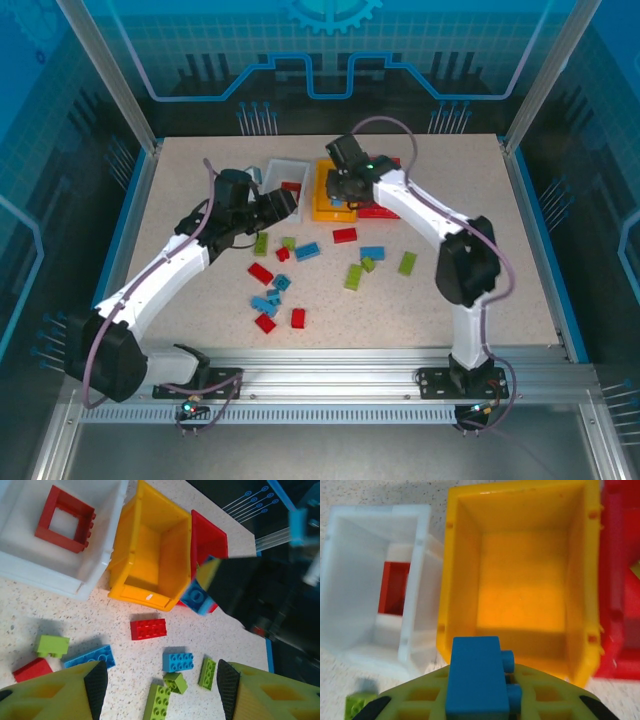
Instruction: Sort the legos into containers by color
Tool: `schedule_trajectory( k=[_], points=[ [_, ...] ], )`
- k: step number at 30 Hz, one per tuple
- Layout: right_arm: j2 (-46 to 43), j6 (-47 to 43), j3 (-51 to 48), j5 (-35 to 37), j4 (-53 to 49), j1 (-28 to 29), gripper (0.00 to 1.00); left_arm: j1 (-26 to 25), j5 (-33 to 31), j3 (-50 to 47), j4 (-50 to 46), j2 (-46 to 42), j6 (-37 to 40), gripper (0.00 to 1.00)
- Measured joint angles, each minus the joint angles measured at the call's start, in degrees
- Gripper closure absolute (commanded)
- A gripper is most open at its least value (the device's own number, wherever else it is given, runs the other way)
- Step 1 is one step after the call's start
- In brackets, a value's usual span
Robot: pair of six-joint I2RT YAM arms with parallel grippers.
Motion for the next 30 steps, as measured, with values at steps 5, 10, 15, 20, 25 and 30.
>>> schedule_trajectory(
  k=[5,10,15,20,25,30],
  points=[
    [11.9,-1.0,13.8,0.3,-5.1,-1.1,0.95,0.4,1.3,0.2,0.6,1.1,0.8,0.36],
    [18.1,-1.4,19.8,0.2,-8.6,-1.9,0.84,0.4,2.5,0.2,1.4,1.7,0.8,0.36],
    [19.7,-2.1,22.8,-0.2,-11.5,-2.3,0.62,0.4,3.4,0.2,1.7,2.0,0.7,0.36],
    [17.1,-3.0,21.6,-0.2,-11.6,-2.2,0.51,0.4,4.3,0.2,1.7,2.0,0.7,0.36],
    [11.5,-4.0,19.8,-0.2,-12.3,-2.1,0.45,0.4,4.4,0.2,1.5,1.9,0.7,0.35],
    [1.0,-4.8,12.9,-0.1,-11.9,-1.0,0.43,0.4,4.2,-0.5,-0.8,1.0,0.3,0.35]
  ],
)
